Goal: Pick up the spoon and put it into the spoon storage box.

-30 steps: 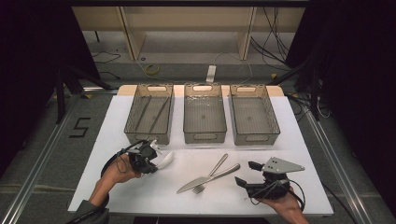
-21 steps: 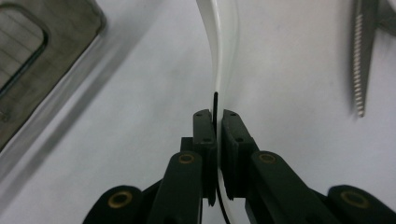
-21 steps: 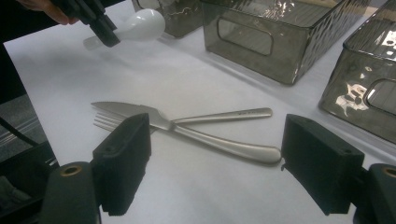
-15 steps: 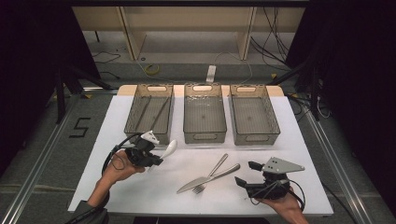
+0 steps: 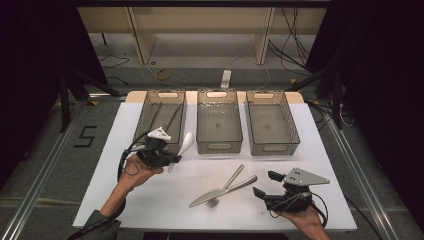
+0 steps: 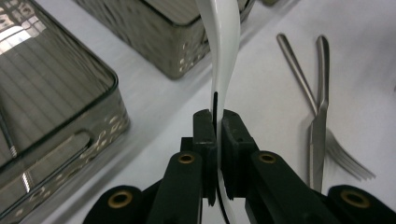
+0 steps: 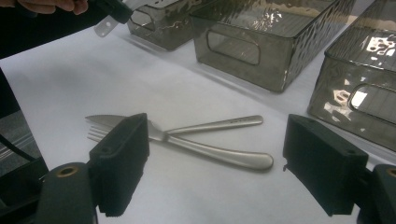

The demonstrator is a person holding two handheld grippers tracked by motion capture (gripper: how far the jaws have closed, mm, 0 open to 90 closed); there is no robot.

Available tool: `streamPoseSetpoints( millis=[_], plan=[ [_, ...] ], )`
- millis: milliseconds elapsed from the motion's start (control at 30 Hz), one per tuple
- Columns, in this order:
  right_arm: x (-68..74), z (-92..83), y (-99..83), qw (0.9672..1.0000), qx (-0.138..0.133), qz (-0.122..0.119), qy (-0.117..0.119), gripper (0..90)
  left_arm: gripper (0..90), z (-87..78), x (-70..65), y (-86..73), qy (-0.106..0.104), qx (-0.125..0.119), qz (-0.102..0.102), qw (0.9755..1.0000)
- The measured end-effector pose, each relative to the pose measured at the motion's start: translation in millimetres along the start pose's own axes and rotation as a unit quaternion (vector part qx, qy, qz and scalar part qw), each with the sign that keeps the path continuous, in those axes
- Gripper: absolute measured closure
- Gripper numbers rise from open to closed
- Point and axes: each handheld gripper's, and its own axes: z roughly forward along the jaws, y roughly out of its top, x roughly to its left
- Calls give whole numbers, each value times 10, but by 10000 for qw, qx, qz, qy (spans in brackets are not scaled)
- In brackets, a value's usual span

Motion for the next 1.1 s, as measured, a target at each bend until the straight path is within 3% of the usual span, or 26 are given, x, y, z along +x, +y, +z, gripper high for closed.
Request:
streamPoseSetpoints(
  millis=[133, 600, 767, 967, 1100],
  plan=[
    [0, -5, 0, 10000, -29, -2, -2, 235, 852, 46, 41, 110, -43, -84, -109, 9999],
    [-5, -7, -3, 10000, -50, 14, -55, 235, 852, 165, 205, 476, 128, -334, -188, 9992],
    [-13, -14, -4, 9999, -72, 35, -66, 235, 852, 217, 291, 573, 193, -405, -331, 9984],
    [-13, -14, -4, 9999, -78, 40, -59, 235, 852, 305, 309, 733, 191, -436, -389, 9981],
    [-14, -15, -6, 9999, -76, 39, -62, 236, 852, 378, 267, 862, 223, -441, -309, 9983]
  ],
)
